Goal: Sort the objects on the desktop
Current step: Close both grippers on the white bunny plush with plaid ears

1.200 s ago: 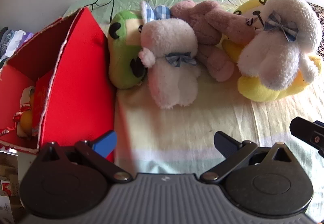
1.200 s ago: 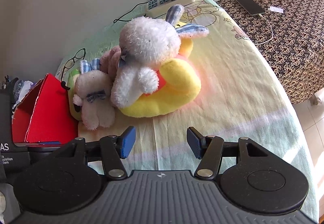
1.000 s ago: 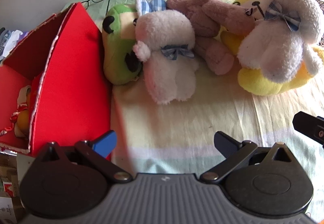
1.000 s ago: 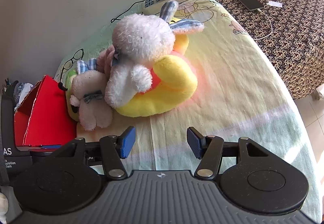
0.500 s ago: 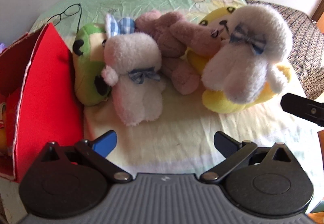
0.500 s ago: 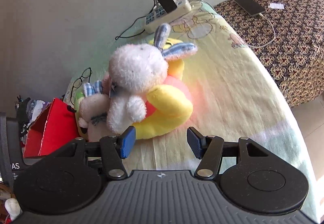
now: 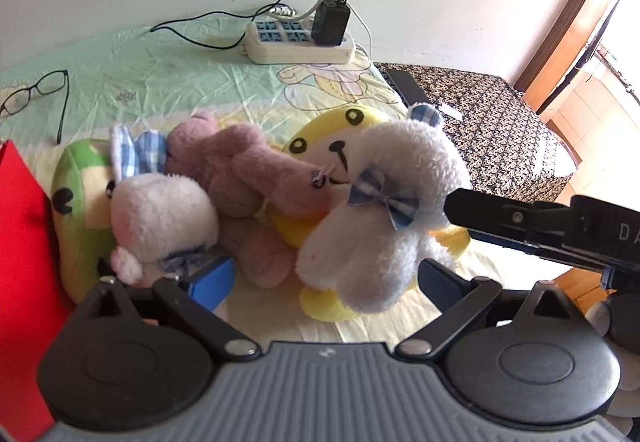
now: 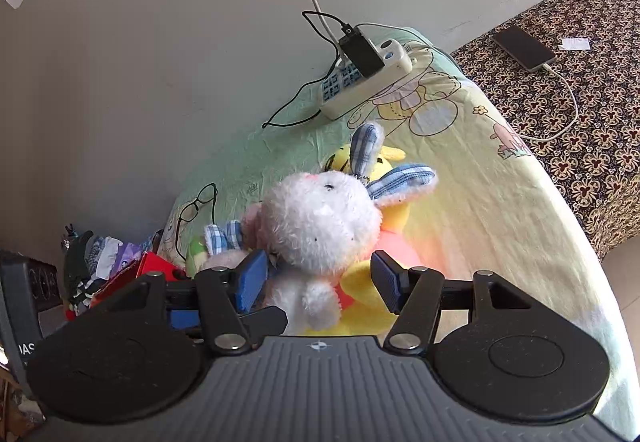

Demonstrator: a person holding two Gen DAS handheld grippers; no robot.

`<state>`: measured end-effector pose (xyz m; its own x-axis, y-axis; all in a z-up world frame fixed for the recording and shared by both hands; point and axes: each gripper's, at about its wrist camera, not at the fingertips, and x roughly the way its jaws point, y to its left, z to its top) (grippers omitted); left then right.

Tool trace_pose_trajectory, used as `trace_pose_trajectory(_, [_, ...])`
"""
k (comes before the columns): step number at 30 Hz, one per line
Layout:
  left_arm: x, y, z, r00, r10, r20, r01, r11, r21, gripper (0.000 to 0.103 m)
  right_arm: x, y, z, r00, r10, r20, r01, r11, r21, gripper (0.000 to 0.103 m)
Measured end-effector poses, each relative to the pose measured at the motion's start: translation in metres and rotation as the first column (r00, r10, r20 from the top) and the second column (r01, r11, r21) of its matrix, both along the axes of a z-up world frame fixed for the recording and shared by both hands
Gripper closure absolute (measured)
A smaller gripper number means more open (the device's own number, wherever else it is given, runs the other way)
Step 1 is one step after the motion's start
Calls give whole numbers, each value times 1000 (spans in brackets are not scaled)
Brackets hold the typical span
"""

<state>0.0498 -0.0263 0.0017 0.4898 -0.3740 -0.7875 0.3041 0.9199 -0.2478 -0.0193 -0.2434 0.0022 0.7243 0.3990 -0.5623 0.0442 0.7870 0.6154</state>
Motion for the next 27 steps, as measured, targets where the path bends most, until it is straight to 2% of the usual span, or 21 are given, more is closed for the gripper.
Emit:
trace_pose_trajectory(3, [9,1,-6,999,-19,-36,17,997,-69,5,6,-2,-2,1000,-14,-11,14,1000,3,38])
trace_pose_trajectory(9, [27,-3,-23,995,-42,-95,27,988,-150,18,22,3,-8,1000,-19,-20,20,1000,19,39])
trace_pose_trajectory(10, [29,-3,-25,993,-46,-112,27,986,-165,23,23,3,-10,1000,-17,-20,18,999,29,39])
trace_pose_trajectory(14, [29,-7,-24,994,-40,-105,23,988,-155,28,28,4,-15,1000,-9,-17,10,998,65,43])
trace_pose_trajectory(19, [21,-7,-16,996,-42,-77,30,989,-143,29,23,5,-10,1000,-1,3,1,998,56,48])
trace_pose_trajectory(27, [-3,-1,1,999,-31,-38,25,990,-139,30,6,10,3,998,35,50,-37,999,39,49])
